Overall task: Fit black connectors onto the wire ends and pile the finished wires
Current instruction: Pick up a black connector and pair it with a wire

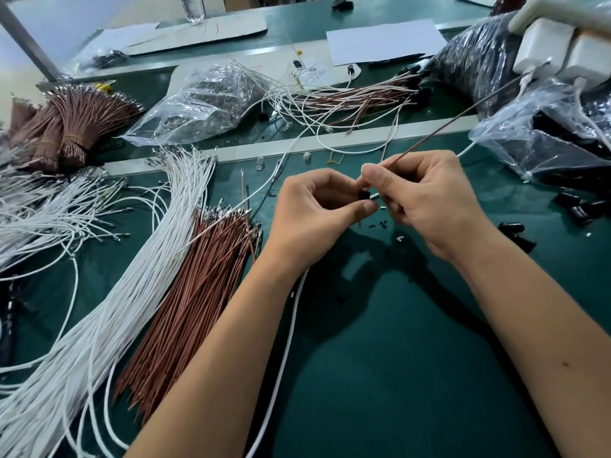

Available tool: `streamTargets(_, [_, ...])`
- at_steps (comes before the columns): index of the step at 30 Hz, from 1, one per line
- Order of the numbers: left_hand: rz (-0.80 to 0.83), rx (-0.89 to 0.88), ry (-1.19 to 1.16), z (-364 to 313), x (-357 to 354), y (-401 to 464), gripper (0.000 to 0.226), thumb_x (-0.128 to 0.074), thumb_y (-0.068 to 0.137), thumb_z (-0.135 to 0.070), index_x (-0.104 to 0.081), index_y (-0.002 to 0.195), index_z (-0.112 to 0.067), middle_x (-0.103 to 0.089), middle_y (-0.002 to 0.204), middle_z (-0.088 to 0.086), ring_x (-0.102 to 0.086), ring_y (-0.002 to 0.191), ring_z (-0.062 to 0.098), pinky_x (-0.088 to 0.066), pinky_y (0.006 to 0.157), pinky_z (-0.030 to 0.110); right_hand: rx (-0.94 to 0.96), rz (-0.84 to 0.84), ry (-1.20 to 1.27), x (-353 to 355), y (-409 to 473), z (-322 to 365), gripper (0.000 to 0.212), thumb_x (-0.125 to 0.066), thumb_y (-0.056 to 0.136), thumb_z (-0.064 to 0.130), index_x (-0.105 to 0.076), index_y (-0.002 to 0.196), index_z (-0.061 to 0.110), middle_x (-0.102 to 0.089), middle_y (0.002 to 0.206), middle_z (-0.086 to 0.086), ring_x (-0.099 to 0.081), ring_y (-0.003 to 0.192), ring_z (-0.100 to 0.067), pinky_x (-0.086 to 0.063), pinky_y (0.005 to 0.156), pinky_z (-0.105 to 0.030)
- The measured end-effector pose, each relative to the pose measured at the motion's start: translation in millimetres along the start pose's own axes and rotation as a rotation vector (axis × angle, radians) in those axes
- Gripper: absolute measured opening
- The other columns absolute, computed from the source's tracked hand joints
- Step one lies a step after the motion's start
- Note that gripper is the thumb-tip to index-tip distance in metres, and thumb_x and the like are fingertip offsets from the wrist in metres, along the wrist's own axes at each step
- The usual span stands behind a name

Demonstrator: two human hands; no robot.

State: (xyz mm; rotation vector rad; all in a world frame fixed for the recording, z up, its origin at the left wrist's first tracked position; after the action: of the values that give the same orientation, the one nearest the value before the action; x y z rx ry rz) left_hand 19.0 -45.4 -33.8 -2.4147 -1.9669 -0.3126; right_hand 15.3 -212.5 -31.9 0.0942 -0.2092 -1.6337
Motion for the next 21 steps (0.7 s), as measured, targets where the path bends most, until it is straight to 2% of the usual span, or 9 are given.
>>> streamTargets(3, [0.005,0.030,-0.070,-3,2,-1,0.047,-0.090,0.073,-0.011,-0.058,0.108,-0.010,-0.077,0.076,0.006,-0.070,0.064,0.015,-0.056,0.063,0.027,0.020,0.016,-0.082,5,1,0,0.025,-0.077,0.091,0.030,-0.078,0.076,0.010,-0.052,0.047,0.006,-0.037,0.043,-0.010,-0.031,0.043,-0.021])
streamTargets(5, [0.029,0.039,-0.077,-4,2,-1,0.049,-0.090,0.074,-0.008,-0.056,0.109,-0.006,-0.075,0.072,0.009,-0.068,0.060,0.016,-0.053,0.059,0.024,0.048,0.057,-0.120,1,-1,0,0.022,-0.076,0.093,0.023,-0.078,0.076,0.010,-0.064,0.052,0.008,-0.047,0.043,0.000,-0.036,0.045,-0.012])
streamTargets(7, [0.036,0.052,-0.107,-5,1,-1,0.047,-0.087,0.076,-0.006,-0.056,0.111,-0.003,-0.074,0.070,0.008,-0.067,0.058,0.016,-0.051,0.056,0.022,0.036,0.072,-0.074,-4,-3,-2,0.021,-0.074,0.095,0.025,-0.079,0.082,0.010,-0.066,0.057,0.006,-0.047,0.044,0.000,-0.036,0.043,-0.012])
streamTargets(9, [-0.025,0.078,-0.190,-4,2,0,0.045,-0.086,0.078,-0.005,-0.057,0.113,-0.003,-0.073,0.072,0.007,-0.068,0.061,0.017,-0.053,0.058,0.023,-0.018,0.060,0.024,-6,-2,-2,0.026,-0.071,0.095,0.037,-0.079,0.095,0.012,-0.058,0.062,-0.004,-0.043,0.049,-0.009,-0.034,0.042,-0.019])
streamTargets(11, [-0.138,0.104,-0.287,-3,5,2,0.035,-0.084,0.079,-0.004,-0.064,0.106,-0.007,-0.072,0.080,0.011,-0.069,0.068,0.020,-0.057,0.065,0.025,-0.046,0.058,0.025,-6,-2,-3,0.033,-0.071,0.093,0.045,-0.077,0.095,0.013,-0.058,0.068,-0.007,-0.048,0.053,-0.012,-0.038,0.042,-0.022])
streamTargets(13, [-0.203,0.120,-0.379,-2,9,4,0.020,-0.082,0.080,-0.002,-0.069,0.093,-0.009,-0.072,0.085,0.013,-0.069,0.074,0.020,-0.057,0.069,0.026,-0.032,0.100,-0.082,-10,-4,-3,0.030,-0.074,0.093,0.042,-0.075,0.088,0.012,-0.062,0.068,-0.007,-0.052,0.051,-0.011,-0.042,0.043,-0.022])
streamTargets(16, [-0.183,0.154,-0.396,0,12,5,0.017,-0.082,0.079,-0.005,-0.068,0.082,-0.014,-0.074,0.085,0.011,-0.066,0.077,0.020,-0.051,0.067,0.026,0.018,0.124,-0.187,-17,-9,-4,0.019,-0.076,0.094,0.028,-0.074,0.085,0.012,-0.064,0.061,-0.006,-0.053,0.044,-0.013,-0.043,0.042,-0.024])
streamTargets(21, [-0.115,0.162,-0.391,-2,17,5,0.018,-0.086,0.073,-0.015,-0.070,0.080,-0.016,-0.073,0.088,0.012,-0.066,0.078,0.020,-0.047,0.069,0.029,0.072,0.072,-0.211,-22,-13,1,0.015,-0.078,0.092,0.023,-0.075,0.080,0.015,-0.057,0.054,0.004,-0.047,0.045,-0.005,-0.039,0.045,-0.020])
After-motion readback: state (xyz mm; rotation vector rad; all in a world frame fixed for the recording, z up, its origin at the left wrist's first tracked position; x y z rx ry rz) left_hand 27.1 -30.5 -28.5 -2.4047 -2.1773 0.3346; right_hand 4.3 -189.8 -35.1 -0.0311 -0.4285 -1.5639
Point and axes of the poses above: each hand's wrist, its own y-axis towards the middle knuckle, its own x-axis out of the back of the hand, z = x × y, the point moved 2 cm from there along y, towards the middle knuckle
